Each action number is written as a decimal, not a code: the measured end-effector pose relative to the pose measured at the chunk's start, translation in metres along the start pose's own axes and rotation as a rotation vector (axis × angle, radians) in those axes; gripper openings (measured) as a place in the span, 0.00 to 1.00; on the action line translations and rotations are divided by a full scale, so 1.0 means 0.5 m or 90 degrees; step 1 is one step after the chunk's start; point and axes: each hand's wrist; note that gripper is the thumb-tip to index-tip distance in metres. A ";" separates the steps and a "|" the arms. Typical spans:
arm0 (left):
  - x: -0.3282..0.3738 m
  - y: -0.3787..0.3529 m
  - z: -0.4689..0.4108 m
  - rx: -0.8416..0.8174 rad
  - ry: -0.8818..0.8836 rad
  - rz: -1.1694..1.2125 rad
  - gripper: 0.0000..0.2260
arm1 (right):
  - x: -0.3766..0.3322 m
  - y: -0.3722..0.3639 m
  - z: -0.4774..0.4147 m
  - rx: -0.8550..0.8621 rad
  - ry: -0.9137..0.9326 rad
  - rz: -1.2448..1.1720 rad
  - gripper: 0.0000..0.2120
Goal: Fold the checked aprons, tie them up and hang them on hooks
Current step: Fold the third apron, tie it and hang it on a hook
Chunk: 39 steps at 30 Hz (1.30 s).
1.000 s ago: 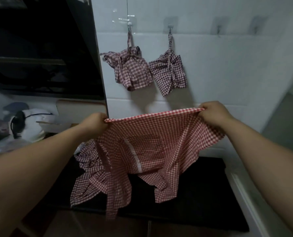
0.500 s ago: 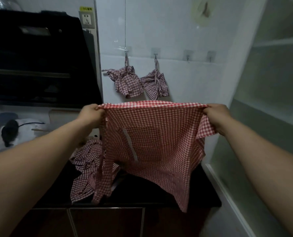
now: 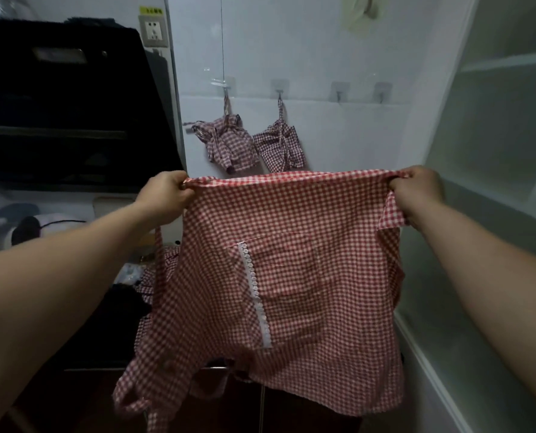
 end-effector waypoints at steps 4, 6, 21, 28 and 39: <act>-0.020 -0.056 0.000 -0.040 0.042 0.032 0.08 | 0.042 -0.029 -0.036 -0.049 -0.005 0.058 0.08; -0.030 -0.078 -0.008 -0.048 0.051 0.031 0.09 | 0.057 -0.041 -0.061 -0.072 0.000 0.073 0.06; 0.006 -0.066 -0.244 0.196 0.069 -0.006 0.07 | -0.093 -0.140 -0.222 -0.059 0.070 -0.024 0.12; 0.023 -0.074 -0.220 0.229 -0.035 -0.048 0.07 | -0.055 -0.103 -0.197 -0.042 0.155 -0.003 0.09; -0.233 -0.313 0.156 -0.404 -0.007 -0.156 0.06 | 0.452 -0.135 -0.043 -0.437 0.063 0.628 0.13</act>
Point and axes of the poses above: each hand's wrist, its own z-axis away from the middle knuckle, its own y-axis out of the back of the hand, x = y × z, and after that the axes turned 14 degrees about -y, right-handed
